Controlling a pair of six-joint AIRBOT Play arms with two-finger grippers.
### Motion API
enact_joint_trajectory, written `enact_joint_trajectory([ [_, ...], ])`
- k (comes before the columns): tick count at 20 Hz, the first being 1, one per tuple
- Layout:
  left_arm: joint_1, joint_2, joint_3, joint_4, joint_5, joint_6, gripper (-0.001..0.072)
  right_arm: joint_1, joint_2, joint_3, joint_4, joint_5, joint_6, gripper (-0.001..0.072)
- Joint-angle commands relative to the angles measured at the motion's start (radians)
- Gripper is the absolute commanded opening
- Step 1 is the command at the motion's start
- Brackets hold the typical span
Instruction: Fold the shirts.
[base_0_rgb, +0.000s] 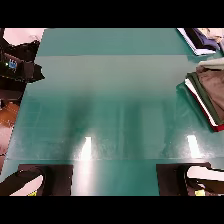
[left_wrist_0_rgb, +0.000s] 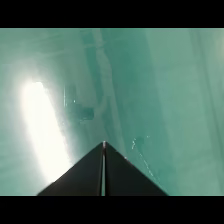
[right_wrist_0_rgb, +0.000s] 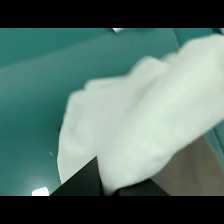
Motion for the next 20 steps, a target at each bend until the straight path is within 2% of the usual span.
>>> enact_joint_trajectory([
  [1, 0.001, 0.0, 0.0, 0.0, 0.011, 0.01, 0.0024, -0.005, 0.017, 0.0, -0.208, 0.195, 0.114, 0.0018],
  [6, 0.001, 0.0, 0.0, 0.0, 0.015, 0.01, 0.0024, -0.078, 0.017, -0.002, -0.216, 0.34, 0.126, 0.0027],
  [7, 0.001, 0.0, 0.0, 0.0, 0.015, 0.01, 0.0024, -0.1, 0.017, -0.002, -0.215, 0.356, 0.126, 0.0159],
  [8, 0.001, 0.0, 0.0, 0.0, 0.015, 0.01, 0.0025, -0.124, 0.017, -0.002, -0.203, 0.367, 0.126, 0.0436],
  [9, 0.001, 0.0, 0.0, 0.0, 0.015, 0.01, 0.0024, -0.145, 0.018, -0.002, -0.186, 0.379, 0.127, 0.0626],
  [10, 0.001, 0.0, 0.0, 0.0, 0.015, 0.01, 0.0025, -0.166, 0.018, -0.002, -0.159, 0.389, 0.134, 0.0649],
  [16, 0.001, 0.0, 0.0, 0.0, 0.021, 0.009, 0.0025, -0.185, 0.018, -0.002, 0.013, 0.418, 0.154, 0.0647],
  [17, 0.001, 0.0, 0.0, 0.0, 0.028, 0.009, 0.0025, -0.171, 0.018, -0.002, 0.043, 0.418, 0.154, 0.0636],
  [19, 0.001, 0.0, 0.0, 0.0, 0.05, 0.009, 0.0024, -0.128, 0.018, -0.002, 0.093, 0.425, 0.154, 0.056],
  [20, 0.001, 0.0, 0.0, 0.0, 0.063, 0.009, 0.0024, -0.099, 0.018, -0.002, 0.104, 0.431, 0.154, 0.0555],
])
